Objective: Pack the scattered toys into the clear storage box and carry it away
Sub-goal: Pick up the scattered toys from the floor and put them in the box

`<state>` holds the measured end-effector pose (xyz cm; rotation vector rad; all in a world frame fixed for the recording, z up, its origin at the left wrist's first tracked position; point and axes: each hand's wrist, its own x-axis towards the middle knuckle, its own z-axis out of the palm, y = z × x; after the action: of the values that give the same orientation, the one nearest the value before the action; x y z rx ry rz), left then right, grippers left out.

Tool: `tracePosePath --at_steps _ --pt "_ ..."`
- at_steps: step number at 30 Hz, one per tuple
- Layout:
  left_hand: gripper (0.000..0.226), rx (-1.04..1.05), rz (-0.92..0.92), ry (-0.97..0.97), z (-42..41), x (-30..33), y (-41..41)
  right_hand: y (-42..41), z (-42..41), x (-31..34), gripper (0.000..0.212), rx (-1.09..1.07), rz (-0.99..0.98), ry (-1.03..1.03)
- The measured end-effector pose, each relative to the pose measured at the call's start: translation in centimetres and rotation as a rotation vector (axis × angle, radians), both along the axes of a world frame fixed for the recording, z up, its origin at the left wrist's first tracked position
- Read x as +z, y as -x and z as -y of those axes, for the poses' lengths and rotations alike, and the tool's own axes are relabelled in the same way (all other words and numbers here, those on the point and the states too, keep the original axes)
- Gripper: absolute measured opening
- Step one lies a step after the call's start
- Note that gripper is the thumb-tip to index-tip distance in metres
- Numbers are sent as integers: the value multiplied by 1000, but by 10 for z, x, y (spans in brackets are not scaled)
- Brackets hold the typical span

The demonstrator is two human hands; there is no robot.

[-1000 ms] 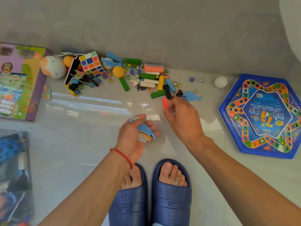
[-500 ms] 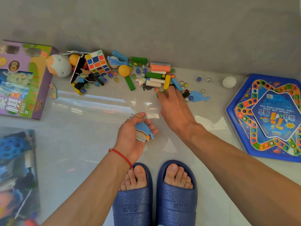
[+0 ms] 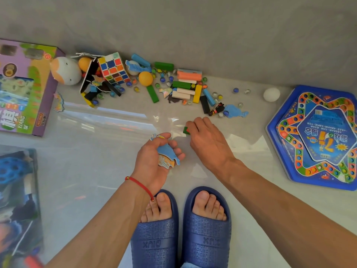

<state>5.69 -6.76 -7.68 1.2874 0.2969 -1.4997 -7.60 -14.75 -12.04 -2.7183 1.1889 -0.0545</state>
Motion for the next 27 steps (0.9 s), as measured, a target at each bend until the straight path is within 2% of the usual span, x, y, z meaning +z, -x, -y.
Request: tracePosePath --at_steps 2,4,6,8,9,10,11,12,13,15,17,20,23,27 --pt "20 -1 6 1 -1 -1 -1 2 -1 1 42 2 -27 -9" --pt "20 3 6 8 -1 -1 -2 5 -2 3 35 -141 61 -108" --pt "19 2 -3 19 0 -1 -4 5 -2 22 27 -527 388 -419" --pt "18 3 -13 23 2 0 -4 9 9 47 19 -1033 957 -872" --pt "18 5 -18 22 3 0 -3 13 17 59 16 -1217 1210 -1070" --pt "18 5 -24 20 3 0 -3 20 26 65 13 -1304 1375 -1192" --pt "17 4 -28 20 4 0 -2 27 34 67 10 -1336 1424 -1229" --pt "17 2 -32 21 4 0 -1 31 44 68 8 -1335 1386 -1208" --pt "17 1 -34 21 4 0 0 34 52 63 9 -1315 1266 -1118" --pt "17 -4 -40 24 4 0 1 36 63 51 13 -1182 868 -801" --pt "18 -10 -40 31 3 0 2 36 69 38 22 -959 527 -525" --pt "18 -9 -36 31 3 -1 1 30 70 29 44 -838 283 -465" --pt "18 -13 -31 33 4 0 1 25 69 22 44 -827 225 -430" --pt "20 -26 -27 37 3 0 2 26 70 23 29 -825 440 -493"
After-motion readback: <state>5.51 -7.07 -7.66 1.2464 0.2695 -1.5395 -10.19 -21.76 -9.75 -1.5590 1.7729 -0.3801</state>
